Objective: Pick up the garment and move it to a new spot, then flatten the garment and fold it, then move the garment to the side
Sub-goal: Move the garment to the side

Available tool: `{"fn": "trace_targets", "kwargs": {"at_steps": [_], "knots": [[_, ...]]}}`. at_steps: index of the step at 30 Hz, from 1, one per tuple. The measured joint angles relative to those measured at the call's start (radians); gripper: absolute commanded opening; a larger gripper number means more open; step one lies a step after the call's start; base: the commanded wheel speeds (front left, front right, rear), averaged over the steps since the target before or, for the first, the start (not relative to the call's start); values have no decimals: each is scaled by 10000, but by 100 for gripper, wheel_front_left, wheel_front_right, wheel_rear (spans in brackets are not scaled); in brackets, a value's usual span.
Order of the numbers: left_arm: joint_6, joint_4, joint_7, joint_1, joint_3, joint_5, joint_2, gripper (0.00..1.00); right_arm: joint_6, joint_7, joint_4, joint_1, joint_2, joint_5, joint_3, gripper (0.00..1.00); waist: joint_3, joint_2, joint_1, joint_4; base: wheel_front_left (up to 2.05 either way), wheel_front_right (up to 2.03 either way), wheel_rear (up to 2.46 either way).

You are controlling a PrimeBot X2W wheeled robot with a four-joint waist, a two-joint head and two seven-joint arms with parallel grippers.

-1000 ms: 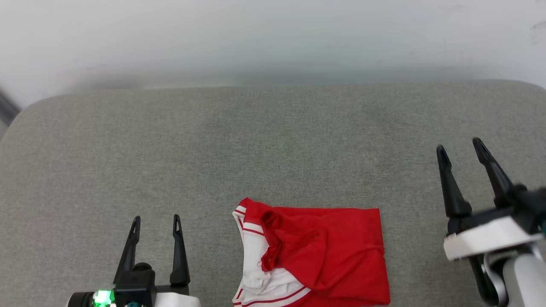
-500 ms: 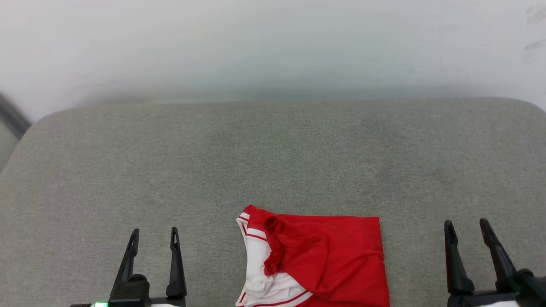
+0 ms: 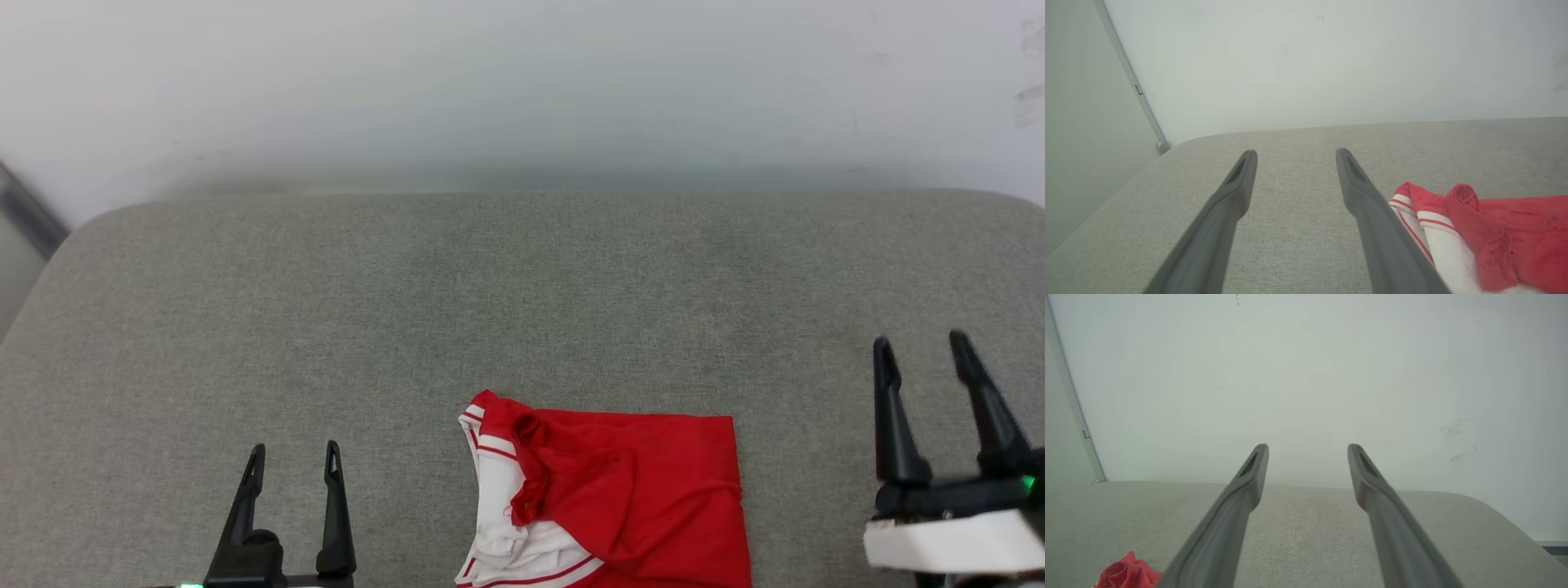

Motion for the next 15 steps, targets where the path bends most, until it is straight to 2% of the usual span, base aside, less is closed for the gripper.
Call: {"fn": "trace_targets", "kwargs": {"at_steps": [3,5,7,9,11,15], "knots": [[-13,-15,0,-50,23,6,-29,100,-2,-2,-176,-1070,-527,-109,84,100,132,0,0,25,0,0,0],[-59,-31,0,-85,48,42,-35,100,4,117,-12,-1813,-1164,-270,416,100,230,0,0,41,0,0,0],[-71,-36,0,-159,58,48,-46,100,0,903,247,-2608,-1753,-184,771,100,325,0,0,56,0,0,0],[-98,-35,0,-217,71,58,-61,100,0,2617,604,-3226,-2443,278,1563,100,390,0,0,76,0,0,0],[-115,-17,0,-224,84,58,-71,100,6,4619,878,-3555,-3223,1252,2508,100,449,0,0,103,0,0,0],[-184,0,0,-428,96,58,-107,100,0,7444,878,-4375,-4387,3559,3312,100,627,0,0,161,0,0,0]]}}
